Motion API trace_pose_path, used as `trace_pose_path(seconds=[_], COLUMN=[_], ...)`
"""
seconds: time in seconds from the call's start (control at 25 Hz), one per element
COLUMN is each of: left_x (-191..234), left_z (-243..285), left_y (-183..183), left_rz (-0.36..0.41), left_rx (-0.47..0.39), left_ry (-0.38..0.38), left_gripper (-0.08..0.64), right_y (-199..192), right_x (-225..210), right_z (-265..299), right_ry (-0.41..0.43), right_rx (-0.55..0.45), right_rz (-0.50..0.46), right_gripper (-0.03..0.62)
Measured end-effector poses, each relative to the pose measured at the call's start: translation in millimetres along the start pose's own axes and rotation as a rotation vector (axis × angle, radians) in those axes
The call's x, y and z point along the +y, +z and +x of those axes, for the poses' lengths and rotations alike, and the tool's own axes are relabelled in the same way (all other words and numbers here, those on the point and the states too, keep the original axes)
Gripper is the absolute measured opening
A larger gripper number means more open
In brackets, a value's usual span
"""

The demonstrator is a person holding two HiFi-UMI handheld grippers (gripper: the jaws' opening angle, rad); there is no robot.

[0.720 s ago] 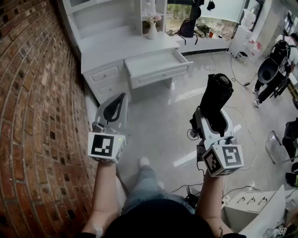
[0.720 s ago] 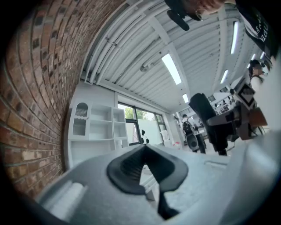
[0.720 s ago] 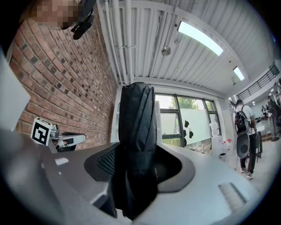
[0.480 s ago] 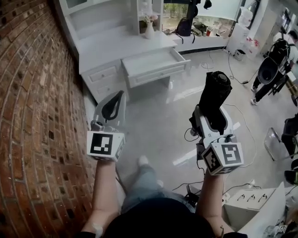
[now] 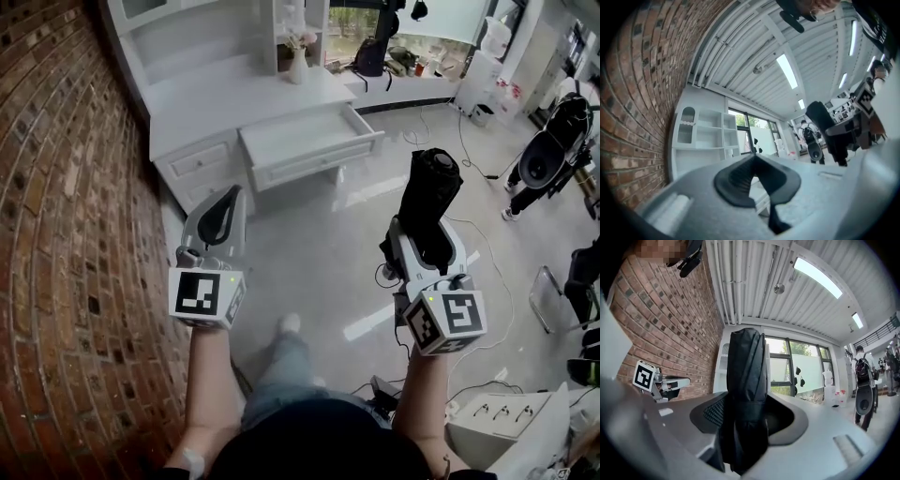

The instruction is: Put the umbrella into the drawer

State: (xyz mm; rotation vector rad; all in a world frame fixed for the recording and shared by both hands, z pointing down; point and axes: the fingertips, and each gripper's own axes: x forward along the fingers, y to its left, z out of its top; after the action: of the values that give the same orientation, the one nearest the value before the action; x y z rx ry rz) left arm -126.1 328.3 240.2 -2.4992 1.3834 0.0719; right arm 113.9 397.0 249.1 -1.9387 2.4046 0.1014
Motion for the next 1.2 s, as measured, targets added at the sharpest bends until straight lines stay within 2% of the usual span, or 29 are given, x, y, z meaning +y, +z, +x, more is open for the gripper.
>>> trace_pose_path(seconds=[0.4,0.68,0.88,1.2], left_x=[74.2,135.0,156.3,158.7], left_z=[109.1,172.9,192.6,211.1], left_y=[-28.8,-49.7,-64.5,-82.6], left_rz=[-0.012,-0.028,-0.030,-0.043], left_rx=[-0.016,-0.031,-0.030,-0.014], left_ry=[0.020,0.014,0.007,-0.026], left_gripper=[-0.005,-0.005,-0.006,-0.006], right_y=[1.4,-2.6,-10.7,-25.2], right_x=[-24.2,-27.9,-23.7,-28.8], right_z=[133.8,218.3,248.7,270.5], right_ry=[0.017,-0.009,-0.012,-0.016], right_rx=[0.001,0.001,-0.008,0.024], right_rz=[-0.003,0.007,0.008,0.037], right_gripper=[0.241,0.241,0.241,0.241])
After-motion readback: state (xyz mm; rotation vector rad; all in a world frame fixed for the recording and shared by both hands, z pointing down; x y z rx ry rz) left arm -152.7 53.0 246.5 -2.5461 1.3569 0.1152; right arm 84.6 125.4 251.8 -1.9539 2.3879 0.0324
